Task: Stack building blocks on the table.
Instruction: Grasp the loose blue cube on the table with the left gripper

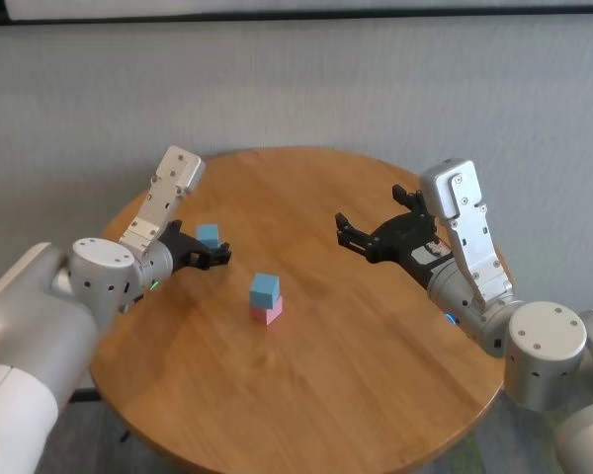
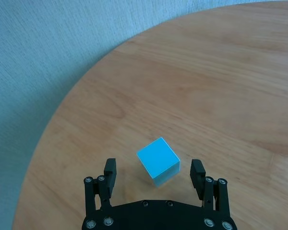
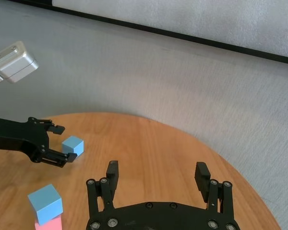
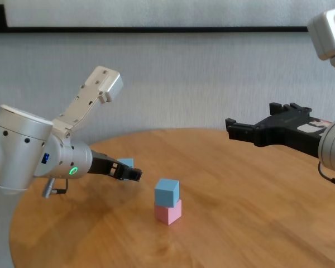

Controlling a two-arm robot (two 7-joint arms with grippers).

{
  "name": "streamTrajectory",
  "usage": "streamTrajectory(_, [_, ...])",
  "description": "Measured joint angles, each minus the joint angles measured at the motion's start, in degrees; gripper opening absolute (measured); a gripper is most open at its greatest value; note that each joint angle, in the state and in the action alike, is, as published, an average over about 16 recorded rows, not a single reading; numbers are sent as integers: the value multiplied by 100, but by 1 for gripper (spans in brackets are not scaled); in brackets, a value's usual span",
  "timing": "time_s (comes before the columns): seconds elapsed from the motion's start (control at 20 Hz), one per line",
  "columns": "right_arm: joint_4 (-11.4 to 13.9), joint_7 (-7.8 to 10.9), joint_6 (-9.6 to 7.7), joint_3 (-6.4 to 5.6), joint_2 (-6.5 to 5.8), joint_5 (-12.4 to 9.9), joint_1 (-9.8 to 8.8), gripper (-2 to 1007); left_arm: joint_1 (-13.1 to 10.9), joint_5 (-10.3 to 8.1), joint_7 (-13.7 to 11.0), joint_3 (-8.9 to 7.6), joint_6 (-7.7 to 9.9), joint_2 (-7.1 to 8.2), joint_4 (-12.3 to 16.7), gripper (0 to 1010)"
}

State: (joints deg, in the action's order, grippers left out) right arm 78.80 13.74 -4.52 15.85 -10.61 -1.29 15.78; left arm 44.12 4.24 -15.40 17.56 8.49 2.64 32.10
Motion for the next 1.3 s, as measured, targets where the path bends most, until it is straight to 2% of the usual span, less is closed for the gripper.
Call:
streamTrajectory(0.55, [0,0,0,0,0,0,0,1005,264,4,5,-53,-319,-106,-616,1000])
streamTrajectory(1.3, [0,0,0,0,0,0,0,1005,428,-2,23,-136,-571,-193,-993,1000])
